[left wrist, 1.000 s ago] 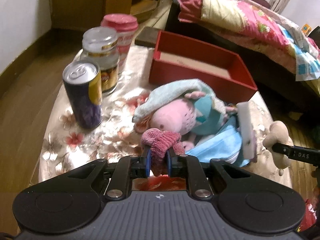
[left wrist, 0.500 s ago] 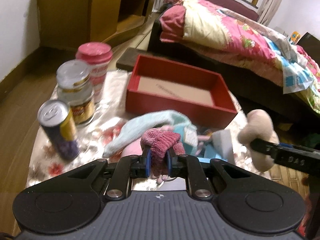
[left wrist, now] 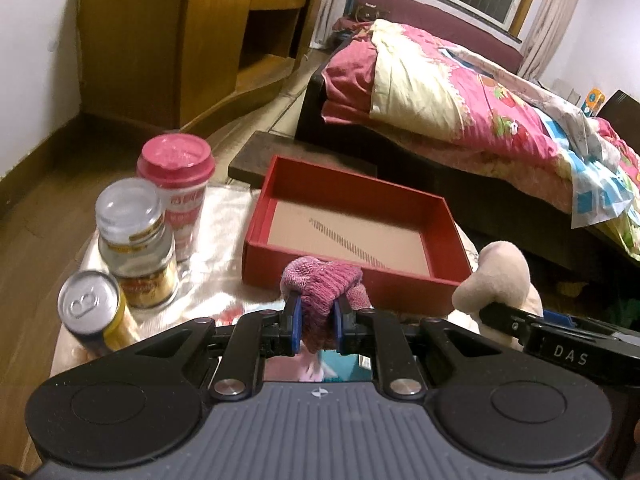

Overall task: Organize soft objects
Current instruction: 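Carry the sock and cream plush into the red box and open both tools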

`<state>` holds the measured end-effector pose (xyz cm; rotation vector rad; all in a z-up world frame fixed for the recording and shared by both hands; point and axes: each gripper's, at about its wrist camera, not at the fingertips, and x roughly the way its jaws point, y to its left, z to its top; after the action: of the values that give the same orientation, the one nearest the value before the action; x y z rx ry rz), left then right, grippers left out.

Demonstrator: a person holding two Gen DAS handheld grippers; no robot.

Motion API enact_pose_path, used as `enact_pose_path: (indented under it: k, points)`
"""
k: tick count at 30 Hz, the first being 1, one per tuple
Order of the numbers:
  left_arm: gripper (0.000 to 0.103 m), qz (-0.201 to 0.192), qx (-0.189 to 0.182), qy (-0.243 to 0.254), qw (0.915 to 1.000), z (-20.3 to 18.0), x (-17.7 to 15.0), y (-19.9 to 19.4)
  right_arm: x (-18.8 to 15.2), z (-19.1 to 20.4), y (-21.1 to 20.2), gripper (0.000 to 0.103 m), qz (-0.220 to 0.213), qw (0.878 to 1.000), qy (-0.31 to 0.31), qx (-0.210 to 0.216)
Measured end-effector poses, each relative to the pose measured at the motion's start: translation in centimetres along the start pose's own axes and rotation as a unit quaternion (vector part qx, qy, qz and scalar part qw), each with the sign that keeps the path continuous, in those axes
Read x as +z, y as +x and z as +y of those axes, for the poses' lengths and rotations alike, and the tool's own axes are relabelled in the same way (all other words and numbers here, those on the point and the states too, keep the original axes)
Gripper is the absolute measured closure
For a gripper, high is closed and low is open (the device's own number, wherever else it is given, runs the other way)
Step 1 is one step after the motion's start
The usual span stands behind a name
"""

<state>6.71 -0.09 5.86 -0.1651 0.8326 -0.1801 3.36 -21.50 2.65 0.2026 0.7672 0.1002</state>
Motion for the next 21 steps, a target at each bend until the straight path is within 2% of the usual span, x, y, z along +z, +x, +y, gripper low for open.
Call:
enact_pose_path:
  k: [7,16,21]
  points:
    - [0.090,-0.005,0.012,0.014,0.9998,-1.1,1.7,2.6,2.0,-0.3,2.2,0.065,-0.006,1.000,-0.004,-0.013]
    - [0.090,-0.005,0.037,0.040,0.9985,-2.8,5.9,10.0,5.1,-1.4,8.4,0.065,0.007,0.999,-0.004,-0.037]
    - [0.090,0.009,0.057,0.056,0.9968,-3.1,6.6,13.6,6.6,-2.2,11.0,0.065,0.005,0.999,0.006,-0.037]
